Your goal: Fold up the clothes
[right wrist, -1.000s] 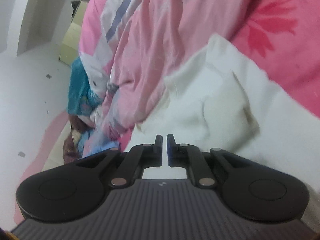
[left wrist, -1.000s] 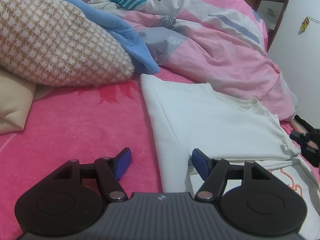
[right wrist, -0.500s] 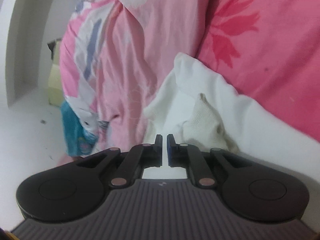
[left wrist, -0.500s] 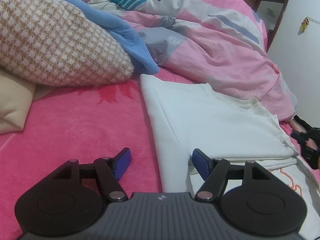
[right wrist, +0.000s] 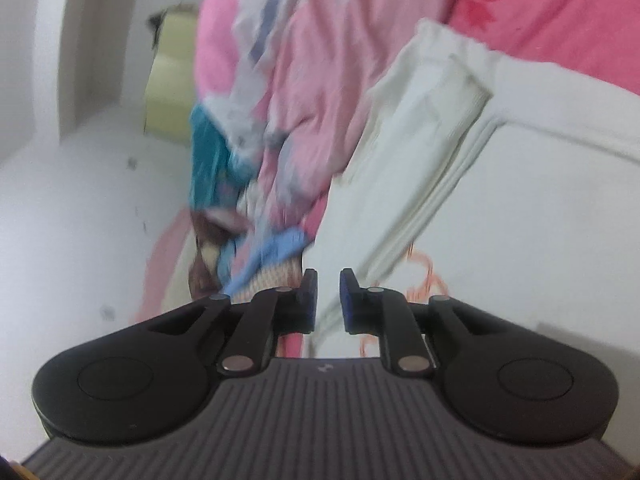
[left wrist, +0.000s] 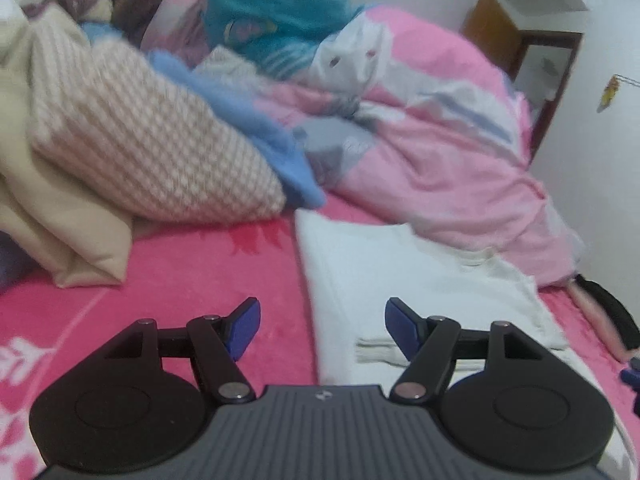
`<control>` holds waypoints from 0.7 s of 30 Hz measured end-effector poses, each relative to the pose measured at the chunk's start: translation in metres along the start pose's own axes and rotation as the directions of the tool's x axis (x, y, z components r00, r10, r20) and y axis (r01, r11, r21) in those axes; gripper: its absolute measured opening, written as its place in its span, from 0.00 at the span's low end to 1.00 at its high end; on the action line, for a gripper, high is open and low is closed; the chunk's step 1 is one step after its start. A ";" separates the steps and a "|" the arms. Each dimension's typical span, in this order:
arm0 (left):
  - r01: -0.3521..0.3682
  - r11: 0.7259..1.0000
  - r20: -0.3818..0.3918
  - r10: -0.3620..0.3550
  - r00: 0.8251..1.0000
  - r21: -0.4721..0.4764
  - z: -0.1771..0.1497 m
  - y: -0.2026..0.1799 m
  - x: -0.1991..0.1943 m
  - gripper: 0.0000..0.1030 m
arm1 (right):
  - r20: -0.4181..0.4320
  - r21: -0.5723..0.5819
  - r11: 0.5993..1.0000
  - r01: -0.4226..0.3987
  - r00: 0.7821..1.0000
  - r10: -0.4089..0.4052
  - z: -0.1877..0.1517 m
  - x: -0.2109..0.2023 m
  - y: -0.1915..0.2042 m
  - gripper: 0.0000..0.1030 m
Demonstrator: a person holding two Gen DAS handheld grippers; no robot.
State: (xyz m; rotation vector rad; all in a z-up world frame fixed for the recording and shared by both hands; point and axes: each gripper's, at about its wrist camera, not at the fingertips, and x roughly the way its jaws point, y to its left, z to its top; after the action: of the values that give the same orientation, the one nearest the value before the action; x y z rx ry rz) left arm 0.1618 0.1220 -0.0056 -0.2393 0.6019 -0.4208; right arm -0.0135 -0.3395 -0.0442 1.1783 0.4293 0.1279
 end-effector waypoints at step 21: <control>0.124 0.910 -0.277 -0.011 0.961 0.395 -0.165 -0.145 -0.059 0.94 | -0.039 -0.189 0.981 0.036 0.998 -0.044 -0.136 -0.069 -0.047 0.18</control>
State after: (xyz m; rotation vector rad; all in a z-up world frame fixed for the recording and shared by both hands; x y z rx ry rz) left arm -0.0247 0.0039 -0.0599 0.2046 0.7573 -0.6432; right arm -0.1357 -0.2615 -0.1119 0.9819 0.4688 0.1558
